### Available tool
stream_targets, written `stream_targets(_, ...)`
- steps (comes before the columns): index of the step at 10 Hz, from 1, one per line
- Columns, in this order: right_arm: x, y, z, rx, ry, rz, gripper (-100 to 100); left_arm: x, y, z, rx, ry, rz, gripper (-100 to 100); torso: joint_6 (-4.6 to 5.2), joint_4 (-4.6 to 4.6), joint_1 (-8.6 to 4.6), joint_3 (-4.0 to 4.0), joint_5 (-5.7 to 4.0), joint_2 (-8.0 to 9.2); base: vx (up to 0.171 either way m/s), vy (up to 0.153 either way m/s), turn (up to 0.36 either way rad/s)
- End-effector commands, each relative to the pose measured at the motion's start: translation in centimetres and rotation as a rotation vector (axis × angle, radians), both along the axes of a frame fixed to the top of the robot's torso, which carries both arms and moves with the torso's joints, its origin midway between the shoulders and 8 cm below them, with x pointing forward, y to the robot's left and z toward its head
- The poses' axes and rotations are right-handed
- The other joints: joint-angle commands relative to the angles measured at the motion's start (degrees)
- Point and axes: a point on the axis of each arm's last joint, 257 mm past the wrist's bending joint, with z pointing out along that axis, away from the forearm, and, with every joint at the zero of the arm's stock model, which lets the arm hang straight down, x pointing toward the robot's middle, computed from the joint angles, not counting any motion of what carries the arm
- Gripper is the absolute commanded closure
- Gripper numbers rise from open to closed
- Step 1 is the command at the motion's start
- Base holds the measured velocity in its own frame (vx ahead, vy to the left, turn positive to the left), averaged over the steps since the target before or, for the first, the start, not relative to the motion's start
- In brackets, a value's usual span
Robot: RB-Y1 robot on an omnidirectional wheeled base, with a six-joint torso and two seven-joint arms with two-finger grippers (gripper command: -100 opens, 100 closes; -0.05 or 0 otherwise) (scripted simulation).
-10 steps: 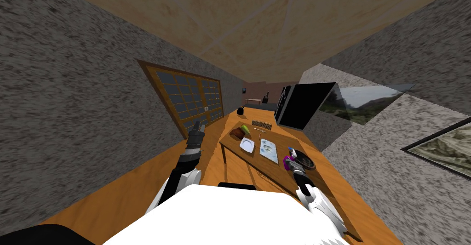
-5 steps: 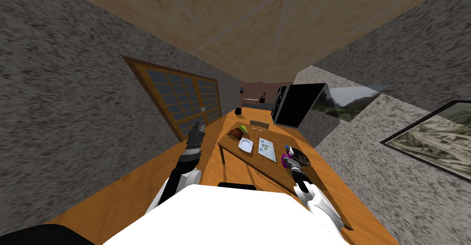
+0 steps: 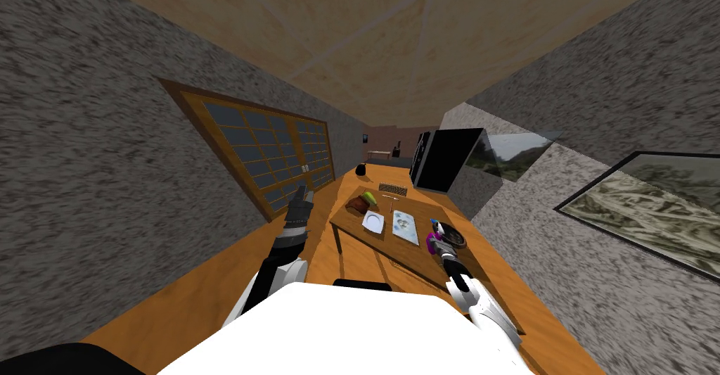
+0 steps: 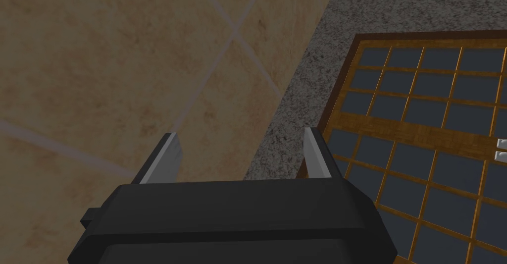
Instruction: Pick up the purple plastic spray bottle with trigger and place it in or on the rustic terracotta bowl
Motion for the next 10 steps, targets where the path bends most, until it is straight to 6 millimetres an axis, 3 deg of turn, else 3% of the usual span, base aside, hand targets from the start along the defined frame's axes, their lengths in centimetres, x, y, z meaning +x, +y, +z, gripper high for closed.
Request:
stream_targets(1,0.4,0.7,0.0,0.012,-0.005,0.011,100,0.0,0.0,0.0,0.000,0.000,0.000,0,0.00,0.00,0.00,0.00,0.00,0.00,0.014,0.012,-0.082)
stream_targets(7,1.3,3.2,-0.8,0.026,0.017,0.072,100,0.0,0.0,0.0,0.000,0.000,0.000,0,0.01,0.01,0.03,0.02,0.02,0.03,0.014,0.014,-0.102)
stream_targets(8,1.1,2.8,-0.7,0.018,0.018,0.068,100,0.0,0.0,0.0,0.000,0.000,0.000,0,-0.03,0.03,0.03,0.02,0.01,0.03,0.003,0.005,-0.011)
stream_targets(9,1.2,2.9,-0.7,0.018,0.019,0.068,0,0.0,0.0,0.0,0.000,0.000,0.000,0,-0.04,0.03,0.01,0.03,0.01,0.04,0.000,0.000,0.000)
stream_targets(10,3.1,2.2,1.3,0.016,-0.019,0.058,100,0.0,0.0,0.0,0.000,0.000,0.000,0,-0.04,0.03,-0.01,0.04,0.00,0.05,-0.012,0.028,-0.081)
